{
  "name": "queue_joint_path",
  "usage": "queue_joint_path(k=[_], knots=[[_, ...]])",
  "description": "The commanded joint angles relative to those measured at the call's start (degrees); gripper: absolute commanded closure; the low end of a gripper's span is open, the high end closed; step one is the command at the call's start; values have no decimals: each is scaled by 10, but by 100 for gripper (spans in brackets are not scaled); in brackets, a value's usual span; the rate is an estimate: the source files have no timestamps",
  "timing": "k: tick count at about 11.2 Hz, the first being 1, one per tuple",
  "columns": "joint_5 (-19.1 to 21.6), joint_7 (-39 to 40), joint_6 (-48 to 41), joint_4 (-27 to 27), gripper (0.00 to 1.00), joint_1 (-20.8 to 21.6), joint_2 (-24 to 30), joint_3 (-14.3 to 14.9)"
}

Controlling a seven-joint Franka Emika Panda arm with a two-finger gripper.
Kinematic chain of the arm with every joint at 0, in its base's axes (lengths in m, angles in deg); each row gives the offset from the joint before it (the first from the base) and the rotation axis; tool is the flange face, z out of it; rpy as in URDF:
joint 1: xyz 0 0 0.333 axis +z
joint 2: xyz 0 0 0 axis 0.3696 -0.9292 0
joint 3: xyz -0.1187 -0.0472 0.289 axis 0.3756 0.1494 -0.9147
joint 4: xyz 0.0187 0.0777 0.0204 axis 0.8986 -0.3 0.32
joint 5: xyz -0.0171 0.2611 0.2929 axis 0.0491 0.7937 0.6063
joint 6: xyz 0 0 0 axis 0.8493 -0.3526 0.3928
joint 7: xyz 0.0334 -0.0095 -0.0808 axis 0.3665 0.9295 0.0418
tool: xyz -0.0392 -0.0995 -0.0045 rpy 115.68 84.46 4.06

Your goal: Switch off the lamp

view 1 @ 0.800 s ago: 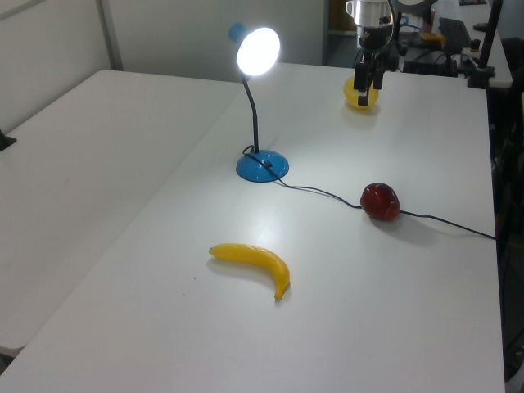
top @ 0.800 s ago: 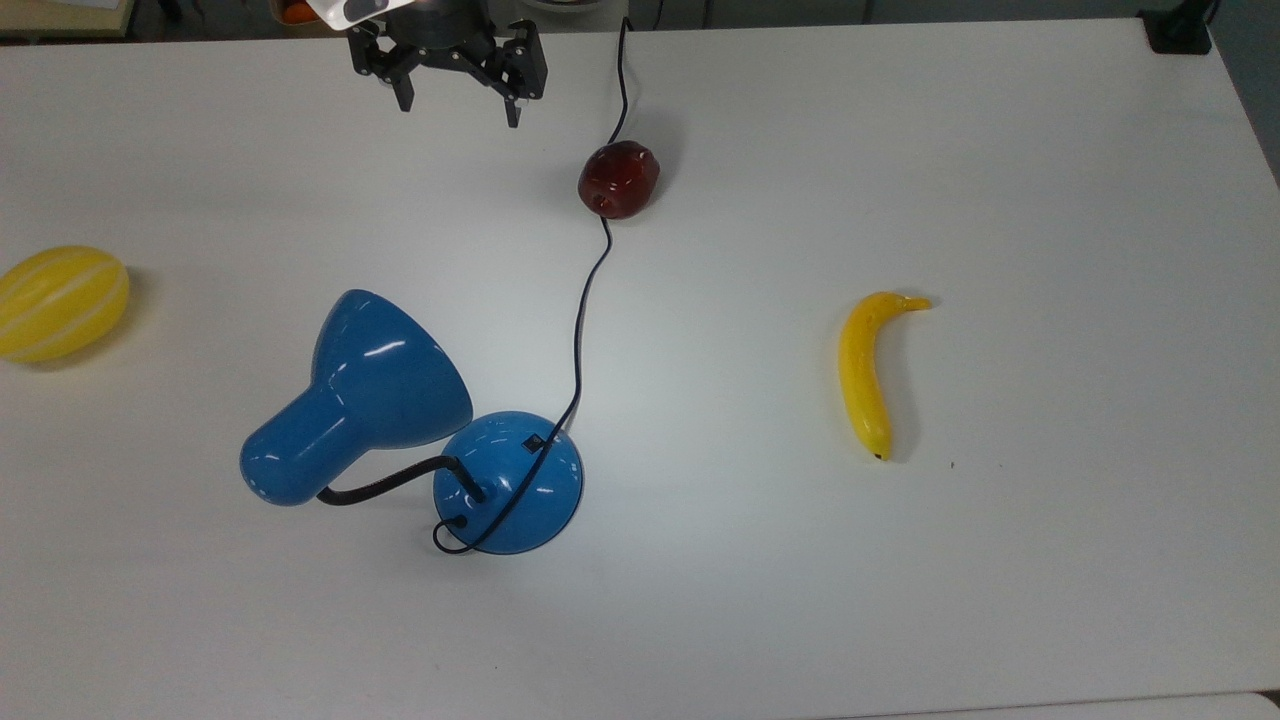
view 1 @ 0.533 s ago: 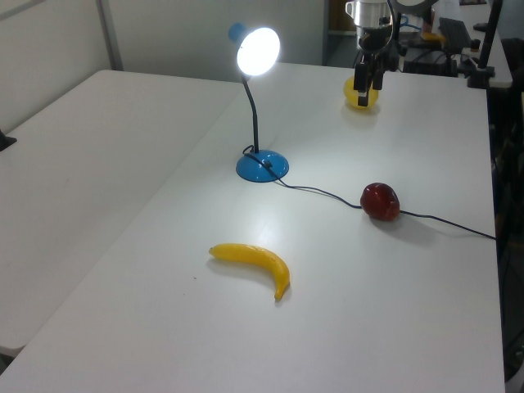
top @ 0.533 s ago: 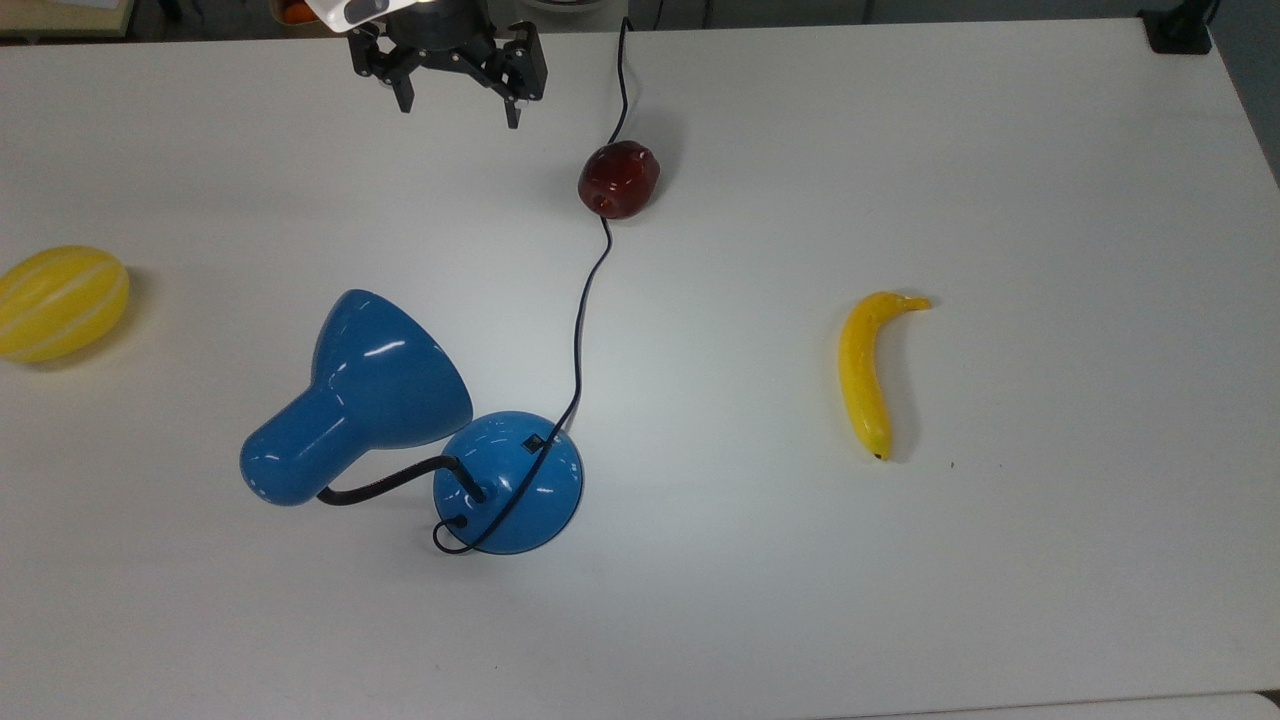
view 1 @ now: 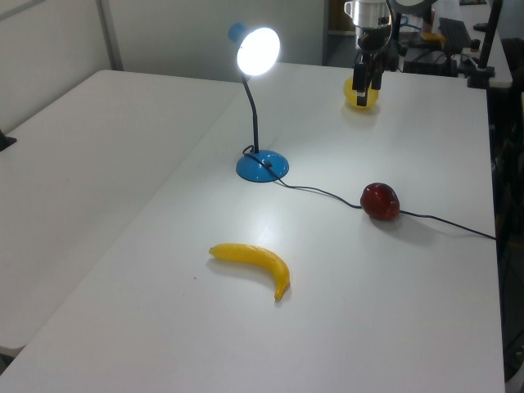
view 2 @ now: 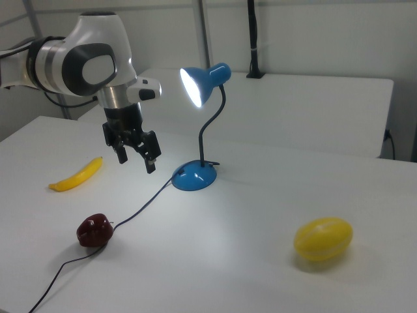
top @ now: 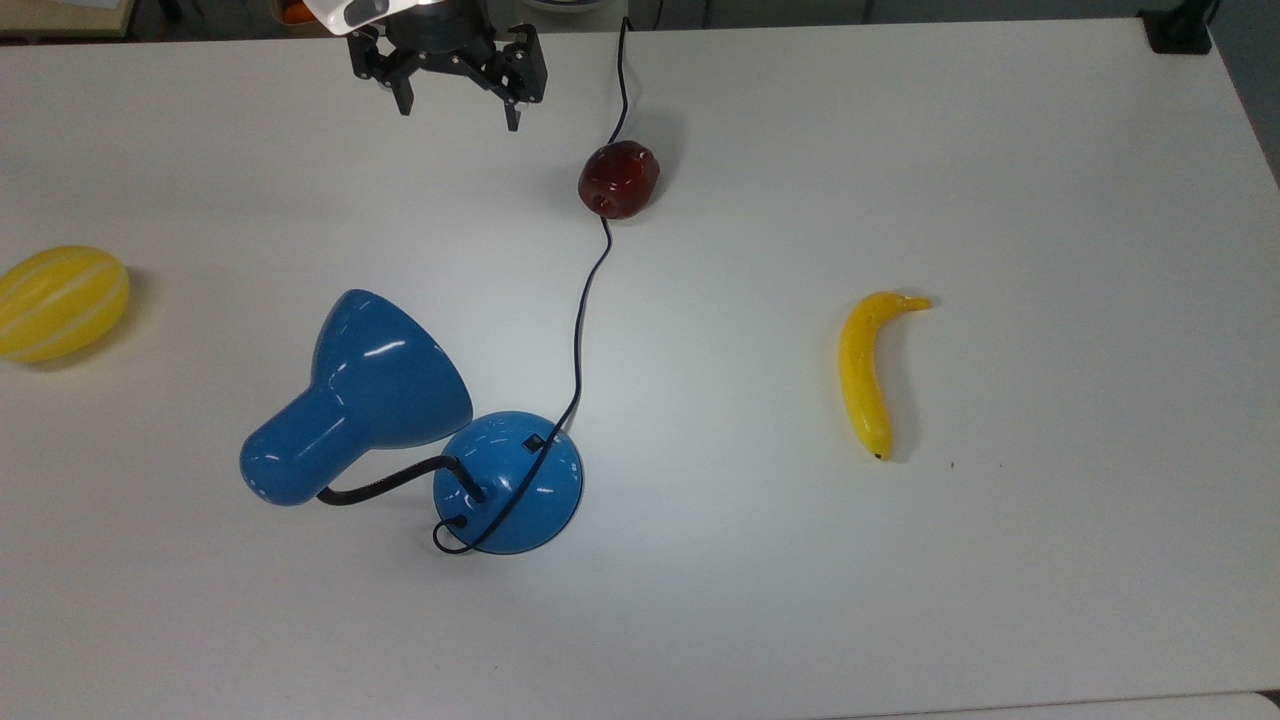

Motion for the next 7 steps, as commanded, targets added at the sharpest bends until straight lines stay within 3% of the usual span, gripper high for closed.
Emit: queue_joint_path(k=[1,2,4,7], knots=[[-5,0,28,15,0,2,-14,-1],[-4,-1,32,15,6,2,-15,-1],[0,0,34,15,49,2,-15,1],[17,7,48,14,100,1,-16,2]])
